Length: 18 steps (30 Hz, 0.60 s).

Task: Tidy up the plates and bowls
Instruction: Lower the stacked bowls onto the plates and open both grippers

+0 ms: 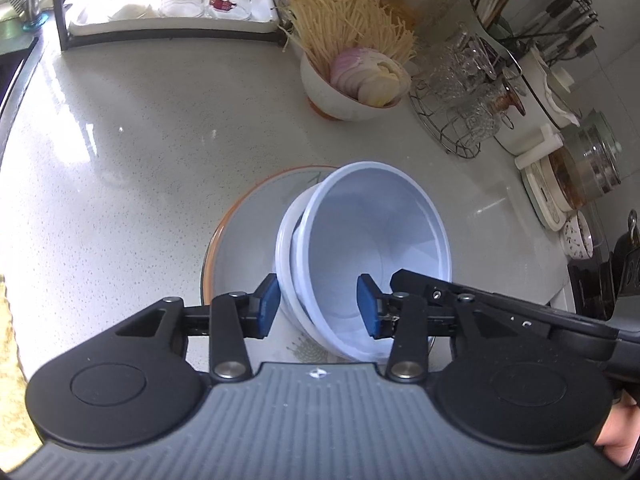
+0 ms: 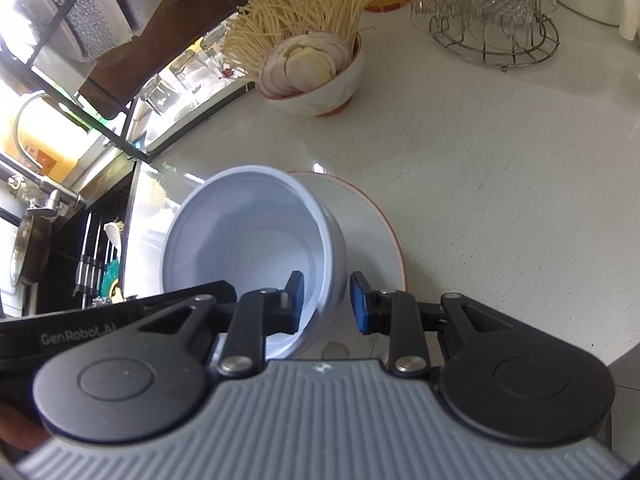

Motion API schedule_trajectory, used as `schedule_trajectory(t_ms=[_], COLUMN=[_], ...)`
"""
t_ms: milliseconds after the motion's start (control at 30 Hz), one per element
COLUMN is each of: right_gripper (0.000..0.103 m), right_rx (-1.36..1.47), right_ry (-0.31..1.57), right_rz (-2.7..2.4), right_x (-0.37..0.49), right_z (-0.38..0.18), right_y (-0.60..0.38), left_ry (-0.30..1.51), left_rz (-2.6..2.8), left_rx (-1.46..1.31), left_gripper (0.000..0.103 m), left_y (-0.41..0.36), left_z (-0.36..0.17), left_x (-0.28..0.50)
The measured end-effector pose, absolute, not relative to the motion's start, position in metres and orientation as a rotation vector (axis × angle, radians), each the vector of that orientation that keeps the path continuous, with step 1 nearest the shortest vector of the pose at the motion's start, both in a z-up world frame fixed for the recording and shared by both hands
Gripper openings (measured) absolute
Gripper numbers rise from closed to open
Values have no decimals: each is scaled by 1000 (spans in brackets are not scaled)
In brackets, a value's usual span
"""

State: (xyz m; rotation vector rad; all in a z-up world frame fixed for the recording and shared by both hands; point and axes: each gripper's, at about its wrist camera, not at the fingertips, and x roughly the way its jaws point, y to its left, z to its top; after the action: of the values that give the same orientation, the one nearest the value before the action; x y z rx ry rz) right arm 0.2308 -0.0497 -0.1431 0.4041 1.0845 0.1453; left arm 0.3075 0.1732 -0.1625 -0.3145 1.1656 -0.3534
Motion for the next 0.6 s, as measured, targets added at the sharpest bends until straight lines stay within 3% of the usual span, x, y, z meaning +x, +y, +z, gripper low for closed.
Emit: schedule_trajectory(t_ms=[200, 233, 267, 333, 600], right_gripper=[31, 36, 48, 58, 58], right_rx=[409, 416, 425, 432, 392], right_ry=[1057, 1049, 1037, 1015, 986], right_rz=[74, 67, 61, 49, 105], right_x=[229, 228, 227, 224, 213], right_z=[-132, -131, -130, -127, -114], right_y=[-50, -50, -51, -52, -60], left_ry=[1170, 1165, 1162, 1154, 1065], left_rz=[-386, -391, -393, -391, -332], left_rx=[-278, -274, -270, -262, -254], left_gripper=[56, 57, 57, 58, 58], left_y=[184, 186, 188, 191, 185], left_z=[-154, -151, -149, -144, -114], left_x=[312, 313, 313, 312, 287])
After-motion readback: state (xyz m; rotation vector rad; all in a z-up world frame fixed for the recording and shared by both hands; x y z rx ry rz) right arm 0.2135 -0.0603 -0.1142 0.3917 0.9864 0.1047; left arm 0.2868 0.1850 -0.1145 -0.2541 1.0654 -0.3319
